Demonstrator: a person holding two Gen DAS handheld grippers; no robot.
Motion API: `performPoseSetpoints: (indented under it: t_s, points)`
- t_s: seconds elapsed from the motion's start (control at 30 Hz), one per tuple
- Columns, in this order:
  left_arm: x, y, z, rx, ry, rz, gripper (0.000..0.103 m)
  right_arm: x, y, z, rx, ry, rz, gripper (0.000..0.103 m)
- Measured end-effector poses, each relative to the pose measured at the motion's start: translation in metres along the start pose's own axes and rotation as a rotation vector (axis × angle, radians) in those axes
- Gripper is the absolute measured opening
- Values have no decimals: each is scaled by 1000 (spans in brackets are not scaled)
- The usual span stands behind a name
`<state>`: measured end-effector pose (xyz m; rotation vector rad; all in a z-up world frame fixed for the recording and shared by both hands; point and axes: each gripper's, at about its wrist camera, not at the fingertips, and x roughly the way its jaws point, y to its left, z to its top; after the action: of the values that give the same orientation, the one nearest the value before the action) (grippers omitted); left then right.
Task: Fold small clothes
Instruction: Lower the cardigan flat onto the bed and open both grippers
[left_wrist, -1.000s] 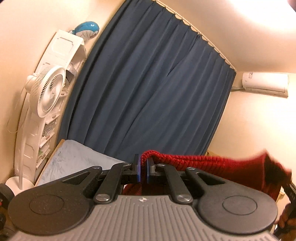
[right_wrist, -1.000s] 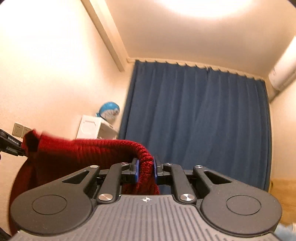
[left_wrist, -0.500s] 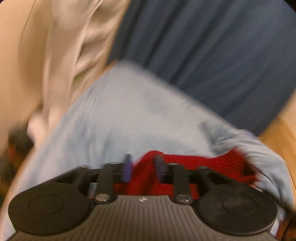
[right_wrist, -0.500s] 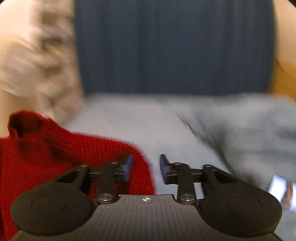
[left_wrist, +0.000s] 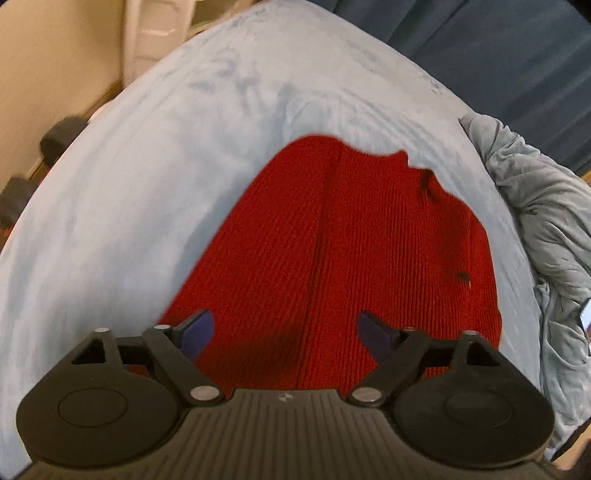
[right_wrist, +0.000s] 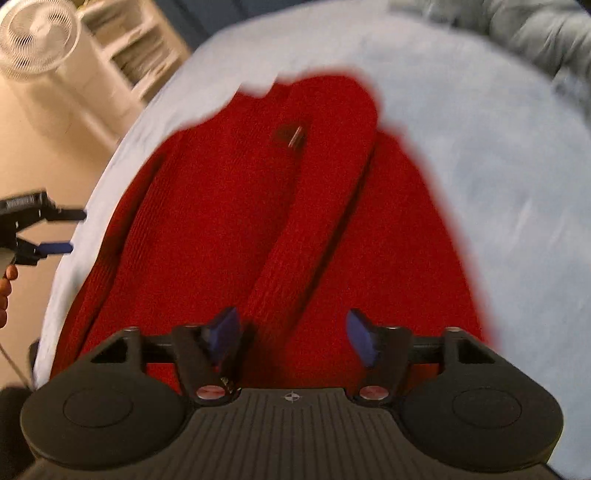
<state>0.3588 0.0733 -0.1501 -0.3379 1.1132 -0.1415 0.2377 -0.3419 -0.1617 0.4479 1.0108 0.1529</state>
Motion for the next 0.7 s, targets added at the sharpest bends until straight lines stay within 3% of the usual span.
performPoseSetpoints:
  t_s: [0.03, 0.1, 0.13, 0.23, 0.33, 0.43, 0.47, 0.5, 0.53, 0.57, 0.63, 0.7]
  points:
    - [-8, 4, -12, -13, 1, -2, 95, 5, 14, -12, -6, 23, 7, 67]
    - [-26, 10, -33, -32, 5, -5, 95, 16, 32, -22, -76, 43, -4, 13]
    - [-35, 13, -40, -32, 4, 1, 95, 18, 38, -24, -122, 39, -24, 7]
    - [-62, 12, -54, 0, -41, 42, 95, -7, 47, 6, -249, -34, -103, 7]
    - [-83, 6, -59, 21, -82, 75, 95, -45, 31, 71, -369, -201, -315, 7]
    - [-88, -5, -55, 19, -79, 80, 95, -76, -17, 160, -290, -373, -676, 9]
    - [-89, -8, -54, 21, -82, 84, 95, -85, -33, 180, -230, -425, -784, 15]
    - [-90, -11, -53, 26, -88, 92, 95, -97, -48, 194, -158, -475, -885, 24]
    - [-89, -14, -52, 33, -91, 99, 95, -109, -59, 200, -96, -504, -930, 52]
    - [-90, -17, -53, 42, -91, 108, 96, -114, -65, 197, -65, -511, -905, 67]
    - [-85, -19, -52, 51, -85, 122, 103, -124, -64, 172, -40, -539, -763, 69]
    - [-79, -18, -55, 55, -74, 139, 103, -116, -52, 133, -59, -493, -628, 72]
